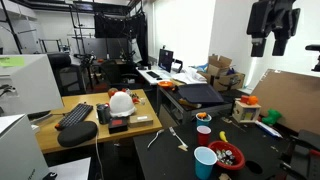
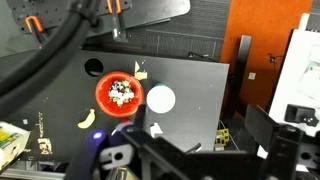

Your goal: Take the orange object out of the blue cup and place it inside the red bowl

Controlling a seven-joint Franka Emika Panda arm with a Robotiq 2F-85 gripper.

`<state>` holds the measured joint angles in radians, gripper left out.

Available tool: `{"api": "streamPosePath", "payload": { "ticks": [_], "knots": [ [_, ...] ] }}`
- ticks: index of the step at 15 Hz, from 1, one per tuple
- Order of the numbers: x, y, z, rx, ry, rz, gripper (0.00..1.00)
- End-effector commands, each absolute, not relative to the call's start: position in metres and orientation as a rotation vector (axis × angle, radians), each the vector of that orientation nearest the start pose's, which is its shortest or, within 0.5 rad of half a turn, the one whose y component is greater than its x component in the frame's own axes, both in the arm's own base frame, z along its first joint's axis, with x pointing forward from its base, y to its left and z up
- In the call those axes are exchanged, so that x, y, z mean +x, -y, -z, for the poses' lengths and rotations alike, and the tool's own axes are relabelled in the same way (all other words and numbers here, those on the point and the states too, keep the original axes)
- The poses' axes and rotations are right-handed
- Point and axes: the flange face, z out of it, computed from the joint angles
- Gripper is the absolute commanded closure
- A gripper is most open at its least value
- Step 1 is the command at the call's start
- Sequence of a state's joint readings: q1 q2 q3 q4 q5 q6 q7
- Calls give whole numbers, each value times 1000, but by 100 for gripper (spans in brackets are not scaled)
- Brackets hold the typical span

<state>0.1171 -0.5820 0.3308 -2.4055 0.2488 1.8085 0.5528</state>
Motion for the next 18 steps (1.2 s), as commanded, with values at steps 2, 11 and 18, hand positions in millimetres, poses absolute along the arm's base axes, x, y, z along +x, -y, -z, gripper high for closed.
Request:
{"api": "streamPosePath", "payload": {
  "ticks": [2,11,18],
  "knots": [
    [332,-193,-505,-3088,-364,-85,0],
    [382,-162,-498,-3078,-499,-61,0],
    [444,-141,-459,-2989,-556,-86,0]
  ]
}}
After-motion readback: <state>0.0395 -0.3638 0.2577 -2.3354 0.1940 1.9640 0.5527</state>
